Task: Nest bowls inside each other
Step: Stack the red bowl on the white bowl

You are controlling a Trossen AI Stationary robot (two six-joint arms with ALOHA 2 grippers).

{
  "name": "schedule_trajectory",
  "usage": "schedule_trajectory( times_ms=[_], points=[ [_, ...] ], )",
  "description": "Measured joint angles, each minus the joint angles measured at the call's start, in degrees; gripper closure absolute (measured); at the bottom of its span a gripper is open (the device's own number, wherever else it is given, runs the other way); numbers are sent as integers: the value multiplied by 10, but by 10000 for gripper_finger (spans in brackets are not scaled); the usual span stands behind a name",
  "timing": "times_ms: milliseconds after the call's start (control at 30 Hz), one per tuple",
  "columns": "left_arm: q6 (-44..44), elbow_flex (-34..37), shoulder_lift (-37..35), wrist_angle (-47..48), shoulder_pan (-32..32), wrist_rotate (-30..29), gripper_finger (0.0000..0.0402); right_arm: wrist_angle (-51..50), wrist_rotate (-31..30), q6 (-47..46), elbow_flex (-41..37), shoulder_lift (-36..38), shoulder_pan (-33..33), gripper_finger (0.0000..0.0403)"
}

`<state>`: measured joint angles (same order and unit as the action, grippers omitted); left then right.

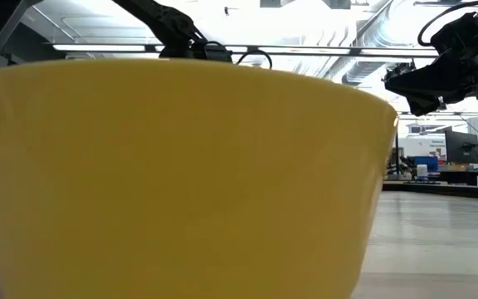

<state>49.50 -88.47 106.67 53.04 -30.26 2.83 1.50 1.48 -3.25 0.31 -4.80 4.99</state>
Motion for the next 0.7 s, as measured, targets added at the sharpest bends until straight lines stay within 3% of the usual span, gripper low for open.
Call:
schedule_trajectory(
  times_ms=[700],
  points=[
    [79, 1, 21, -26, 3, 0, 382, 0, 0, 0, 0, 0, 0, 364]
  ],
)
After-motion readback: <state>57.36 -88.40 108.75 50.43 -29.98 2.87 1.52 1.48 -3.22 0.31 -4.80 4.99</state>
